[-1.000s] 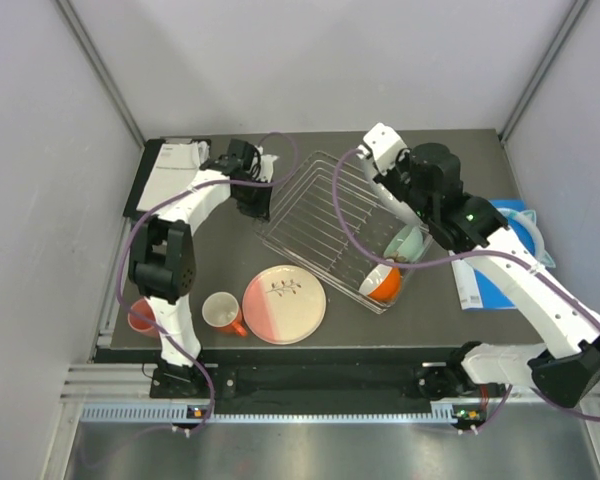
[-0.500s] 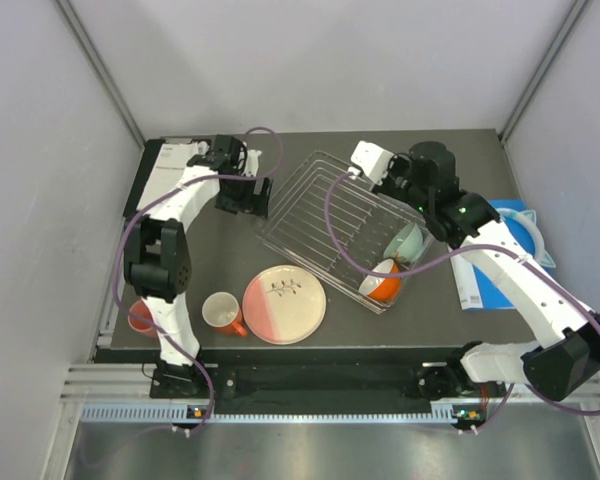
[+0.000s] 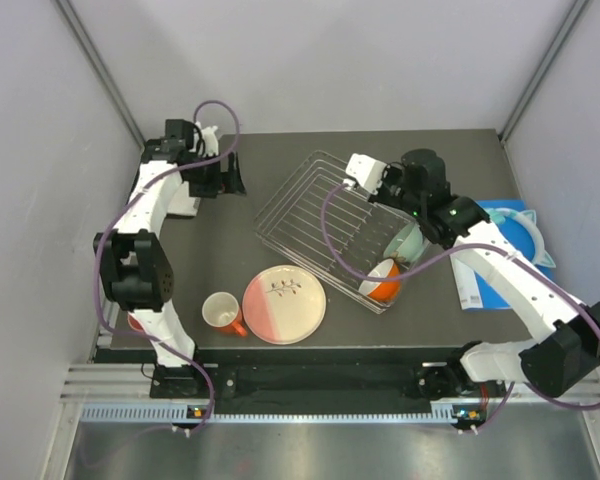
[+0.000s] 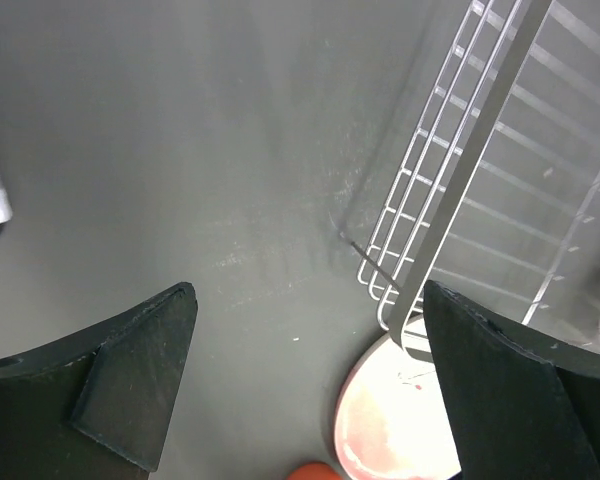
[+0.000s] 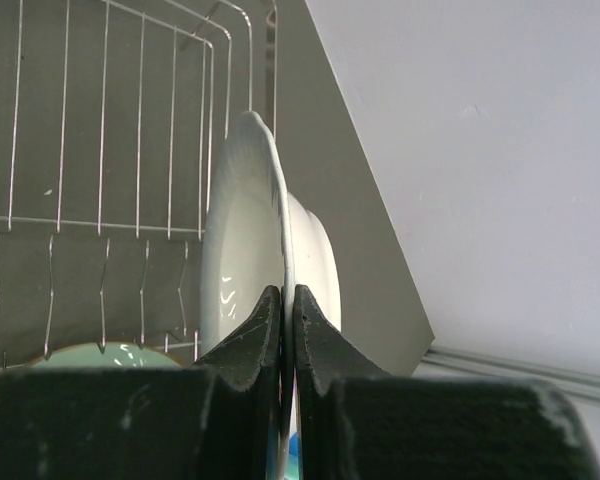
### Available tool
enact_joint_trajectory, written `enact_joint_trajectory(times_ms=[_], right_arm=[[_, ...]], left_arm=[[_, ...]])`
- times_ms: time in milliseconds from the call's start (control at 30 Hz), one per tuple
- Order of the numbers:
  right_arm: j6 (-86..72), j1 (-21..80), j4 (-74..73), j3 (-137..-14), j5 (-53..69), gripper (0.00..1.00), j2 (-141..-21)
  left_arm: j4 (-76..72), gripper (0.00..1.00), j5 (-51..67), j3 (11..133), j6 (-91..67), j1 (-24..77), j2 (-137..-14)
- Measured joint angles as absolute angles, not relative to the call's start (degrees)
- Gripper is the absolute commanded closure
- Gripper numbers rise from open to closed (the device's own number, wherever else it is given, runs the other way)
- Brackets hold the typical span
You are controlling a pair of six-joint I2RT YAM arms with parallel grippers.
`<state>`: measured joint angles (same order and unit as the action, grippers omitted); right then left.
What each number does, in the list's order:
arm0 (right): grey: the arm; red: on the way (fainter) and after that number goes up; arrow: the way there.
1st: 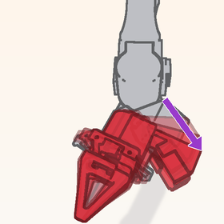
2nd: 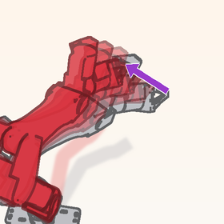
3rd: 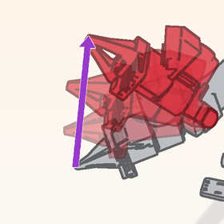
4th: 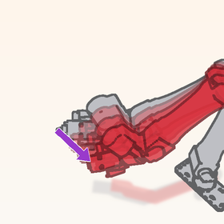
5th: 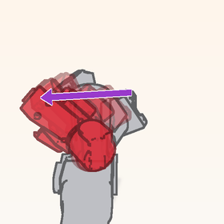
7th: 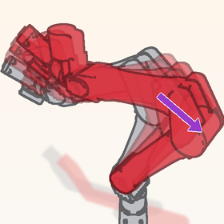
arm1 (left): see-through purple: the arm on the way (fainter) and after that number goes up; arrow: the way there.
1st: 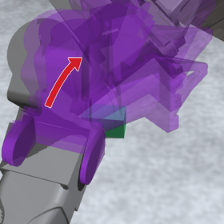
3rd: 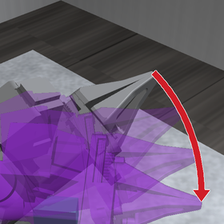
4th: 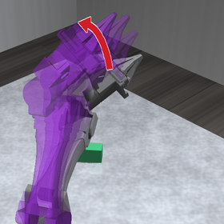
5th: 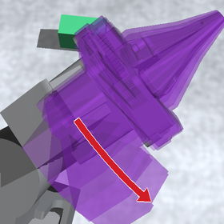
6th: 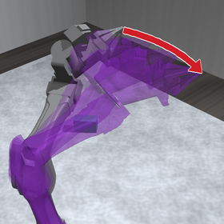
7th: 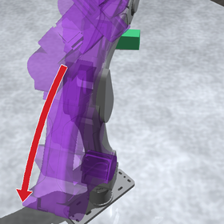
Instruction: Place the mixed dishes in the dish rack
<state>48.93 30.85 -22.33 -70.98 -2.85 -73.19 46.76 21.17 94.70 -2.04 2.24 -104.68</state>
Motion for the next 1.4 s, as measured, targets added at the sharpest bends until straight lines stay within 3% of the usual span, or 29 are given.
enact_joint_trajectory(times_ms=[300, 1033, 1133, 1233, 1400], right_arm=[[50.04, 30.48, -20.51, -70.00, -2.87, 1.00, -76.79], [46.02, 27.42, -11.53, -67.88, -2.44, 0.96, -80.86], [47.27, 27.66, -10.81, -66.63, -3.29, 0.86, -80.93], [49.93, 28.64, -9.34, -64.55, -5.21, 0.84, -80.93], [50.92, 29.28, -10.22, -64.16, -7.73, 0.71, -80.90]], left_arm=[[46.76, 0.01, 28.23, 96.73, -4.84, -3.81, -103.77], [46.74, 0.01, 33.19, 96.73, -5.23, -6.17, -99.72], [46.68, 0.01, 33.21, 96.73, -4.97, -6.31, -99.35], [46.48, 0.01, 33.19, 96.36, -4.95, -6.33, -99.35], [46.28, 0.01, 33.19, 95.37, -4.99, -6.35, -99.35]])
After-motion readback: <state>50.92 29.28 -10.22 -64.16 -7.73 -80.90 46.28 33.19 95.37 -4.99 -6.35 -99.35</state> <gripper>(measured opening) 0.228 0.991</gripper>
